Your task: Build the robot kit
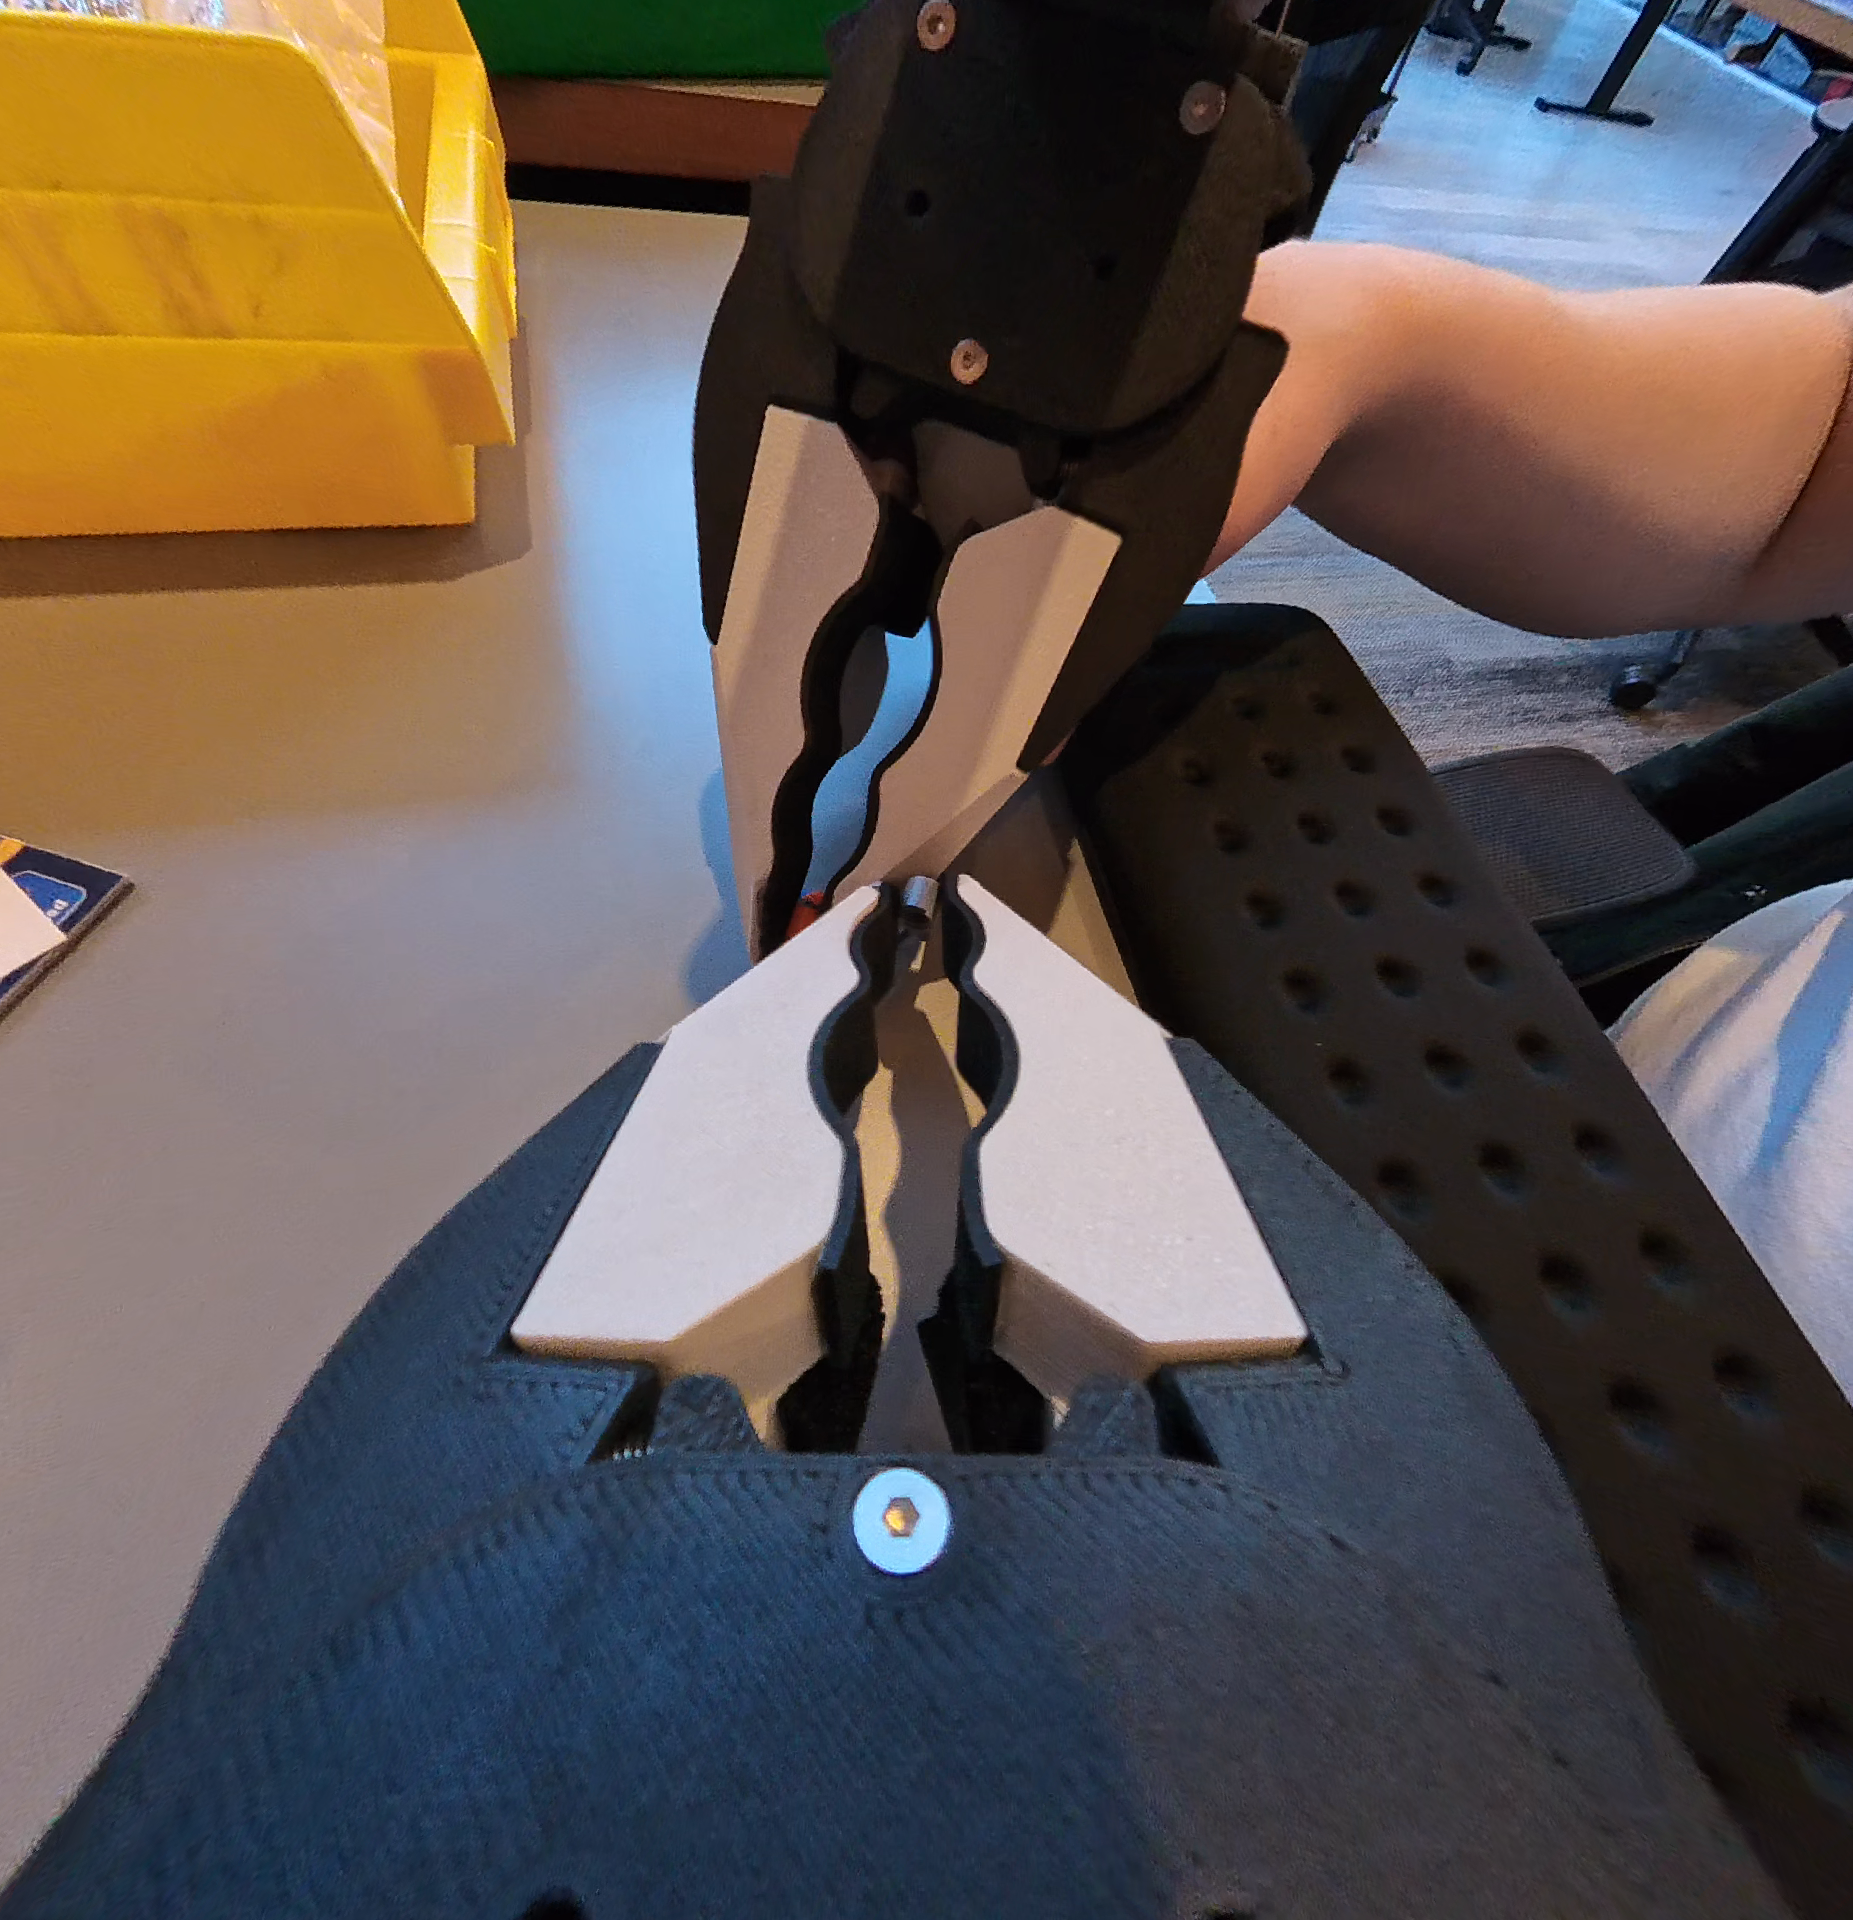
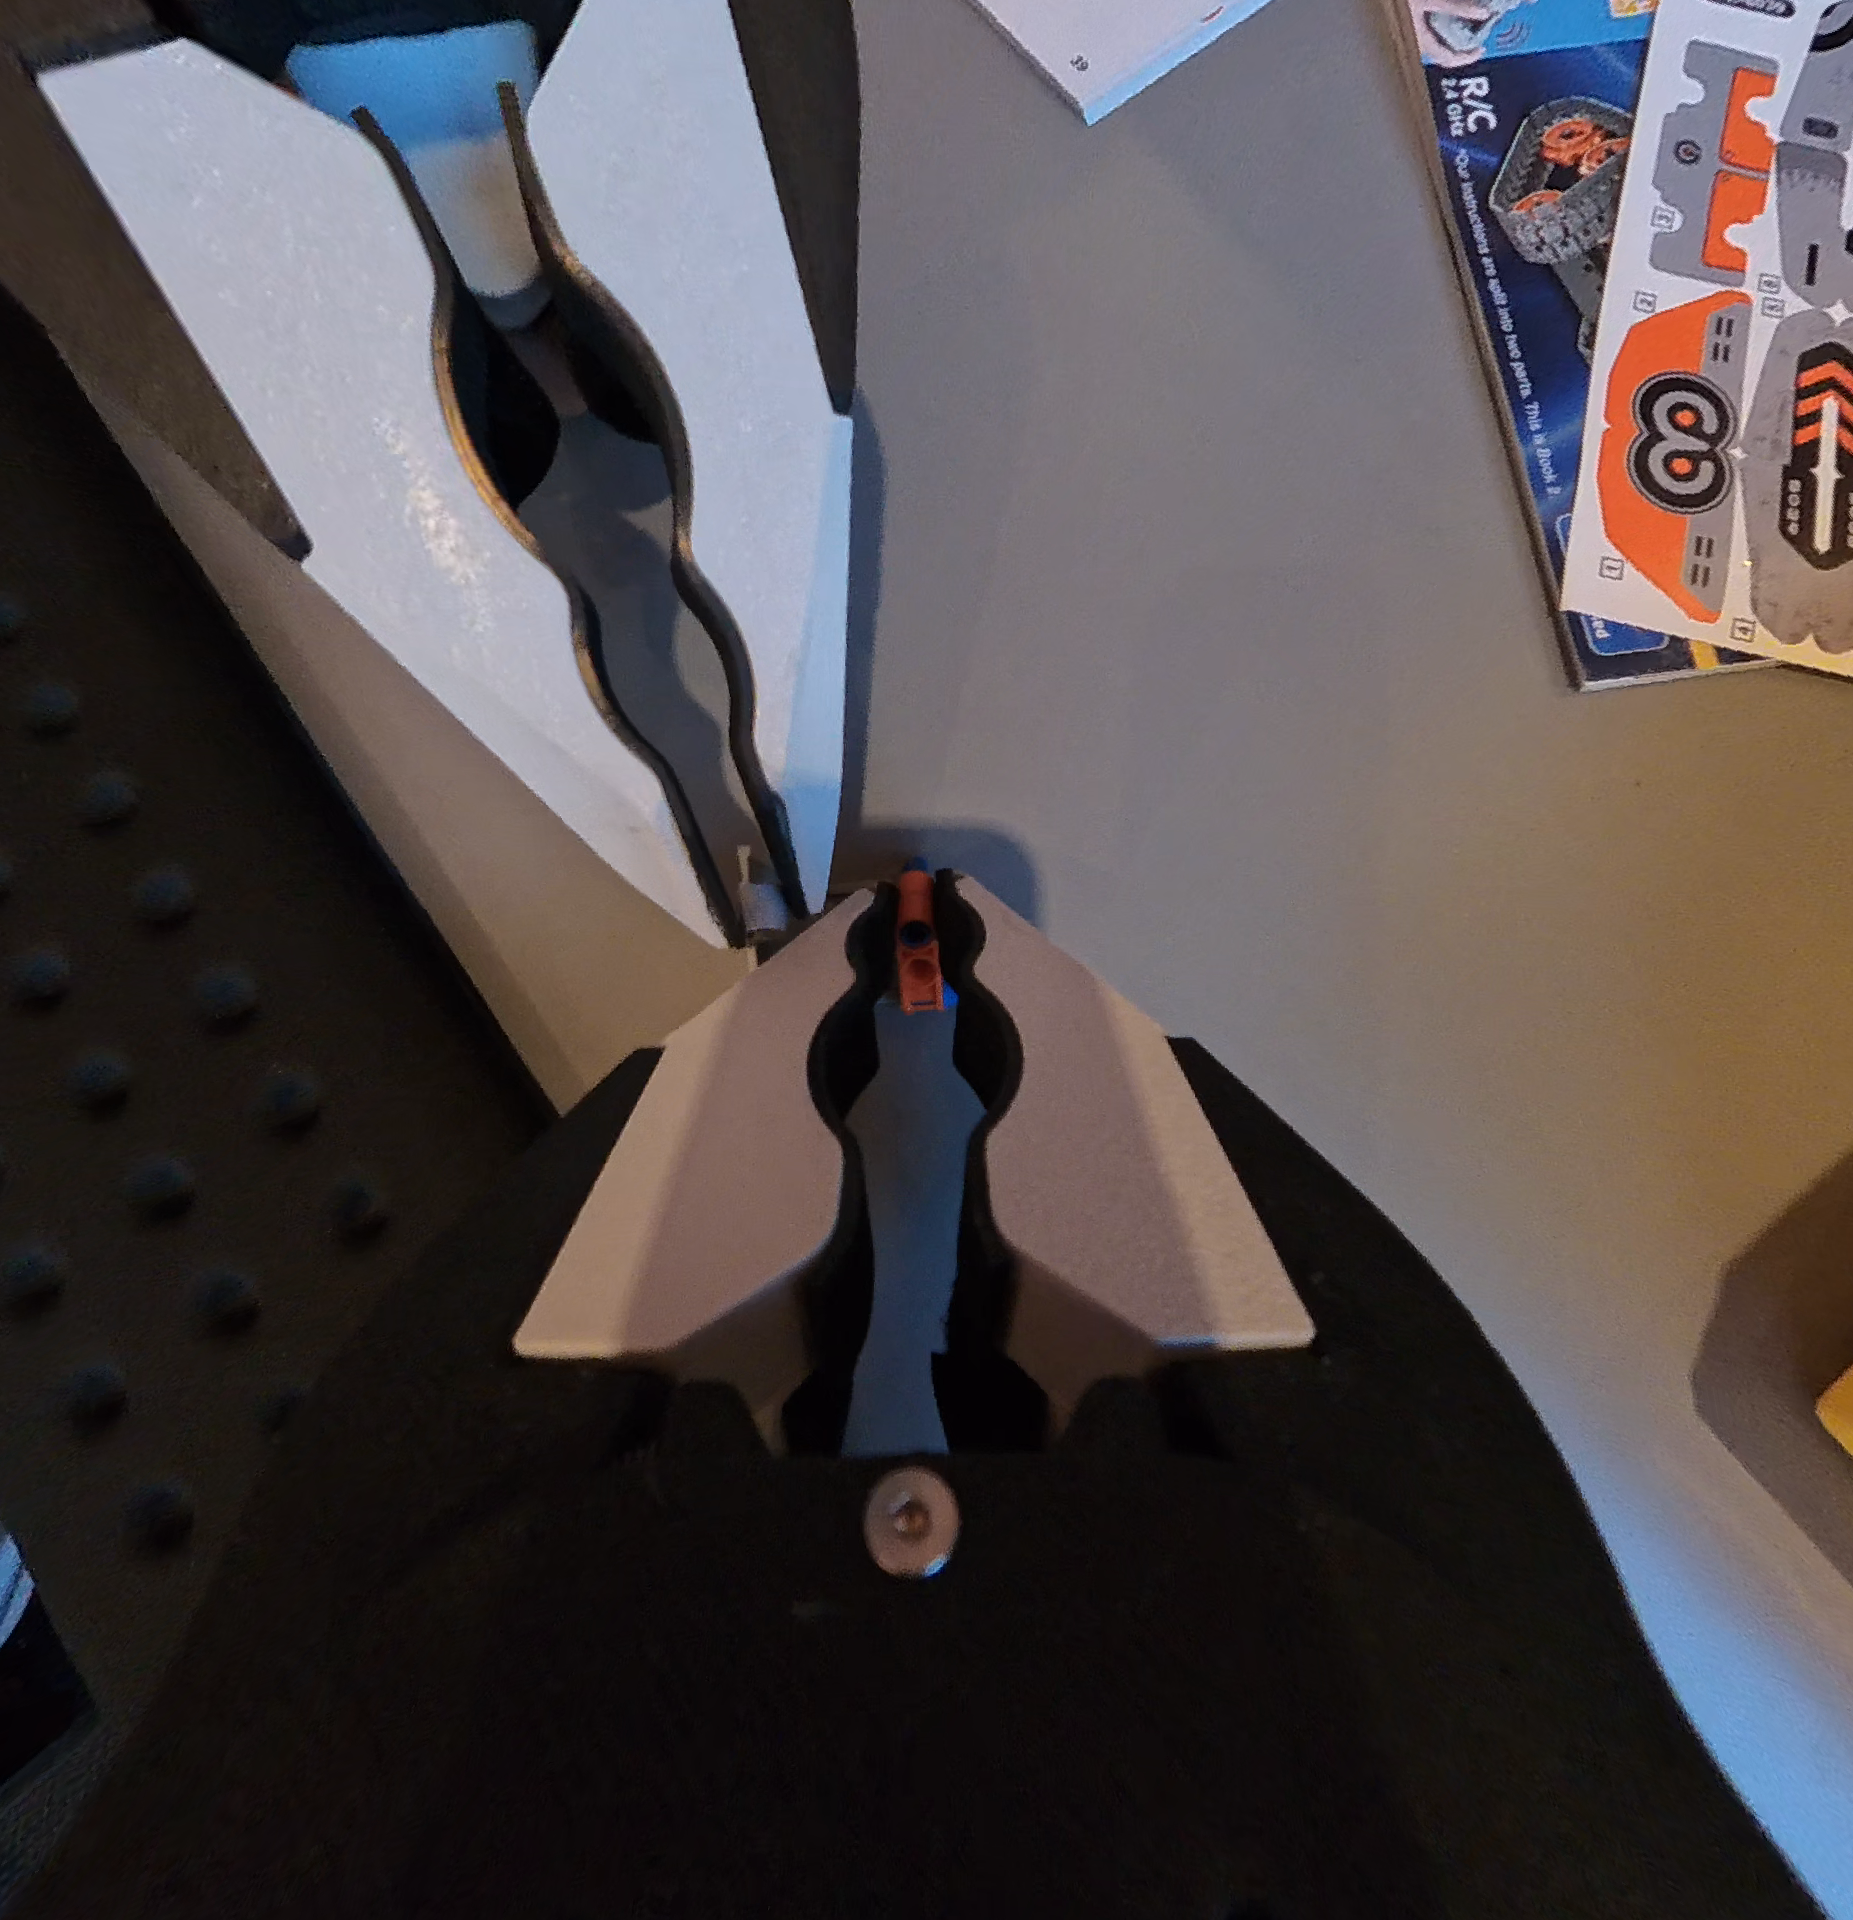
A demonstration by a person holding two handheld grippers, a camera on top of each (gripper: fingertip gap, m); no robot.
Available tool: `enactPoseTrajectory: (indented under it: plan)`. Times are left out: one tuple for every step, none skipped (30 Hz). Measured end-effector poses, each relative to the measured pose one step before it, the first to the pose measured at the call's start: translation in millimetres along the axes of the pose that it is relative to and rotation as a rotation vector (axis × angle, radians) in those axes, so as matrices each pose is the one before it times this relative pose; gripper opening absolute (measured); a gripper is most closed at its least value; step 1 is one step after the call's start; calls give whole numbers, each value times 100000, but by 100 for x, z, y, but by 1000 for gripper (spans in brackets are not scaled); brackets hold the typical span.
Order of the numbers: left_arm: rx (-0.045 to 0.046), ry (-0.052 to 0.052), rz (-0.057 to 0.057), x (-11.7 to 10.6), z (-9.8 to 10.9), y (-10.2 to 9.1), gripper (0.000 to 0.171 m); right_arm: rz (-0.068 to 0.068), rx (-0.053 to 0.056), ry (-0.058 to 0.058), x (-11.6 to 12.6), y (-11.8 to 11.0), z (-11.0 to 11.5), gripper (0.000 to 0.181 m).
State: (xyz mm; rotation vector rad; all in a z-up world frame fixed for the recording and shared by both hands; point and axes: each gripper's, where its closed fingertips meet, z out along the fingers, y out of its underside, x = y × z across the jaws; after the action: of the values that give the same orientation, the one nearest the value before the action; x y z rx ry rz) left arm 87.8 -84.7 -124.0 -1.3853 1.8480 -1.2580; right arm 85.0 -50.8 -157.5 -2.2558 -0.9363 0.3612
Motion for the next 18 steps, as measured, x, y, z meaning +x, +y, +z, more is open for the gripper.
enactPoseTrajectory:
  plan:
    - [929,231,-864,-10,-159,-101,6,55,743,-43,25,-117,-58,7]
    - [1707,216,-1192,-1,-266,-205,6,349,1594,-57,59,-232,-140,7]
    - [1852,125,-1981,-47,-360,-245,6,622,2249,-91,99,-330,-232,7]
    - [1787,164,-2943,-81,-475,-265,6,1195,3055,-517,98,-445,-330,6]
    - [1697,302,-3535,-75,-553,-300,6,1950,3819,-1533,-1,-580,-383,6]
    - [2188,951,-3663,8,-631,-389,6,2443,4440,-2107,-34,-678,-412,6]
    - [2821,1397,-3844,128,-701,-425,6,2483,5306,-3172,-175,-820,-419,6]
    - [3163,1464,-3291,194,-733,-408,5,2711,5736,-3636,-233,-874,-395,6]
    - [3429,367,-2307,97,-751,-359,5,3205,5434,-4360,-329,-823,-331,6]
    - [3003,-404,-1480,15,-768,-282,5,3540,5263,-5727,-570,-789,-243,6]
    - [2213,-570,-1153,35,-763,-187,5,3526,5071,-6393,-737,-748,-172,6]
    - [1890,-715,-841,68,-742,-226,5,3243,4931,-6587,-870,-725,-106,6]
    - [2092,-562,-914,159,-725,-318,5,2689,4615,-5128,-756,-694,-60,6]
    - [2107,109,-1510,330,-680,-407,5,1524,3821,-3856,-676,-618,11,6]
    - [2349,917,-1606,595,-635,-497,5,779,2805,-3174,-689,-559,94,6]
    - [2356,1926,-1746,874,-590,-530,5,395,1455,-3278,-834,-505,230,6]
    - [1052,2186,-1632,1052,-521,-363,5,-107,796,-2289,-829,-552,340,6]
    - [240,790,-105,987,-451,-228,5,-806,487,-1018,-774,-649,419,6]
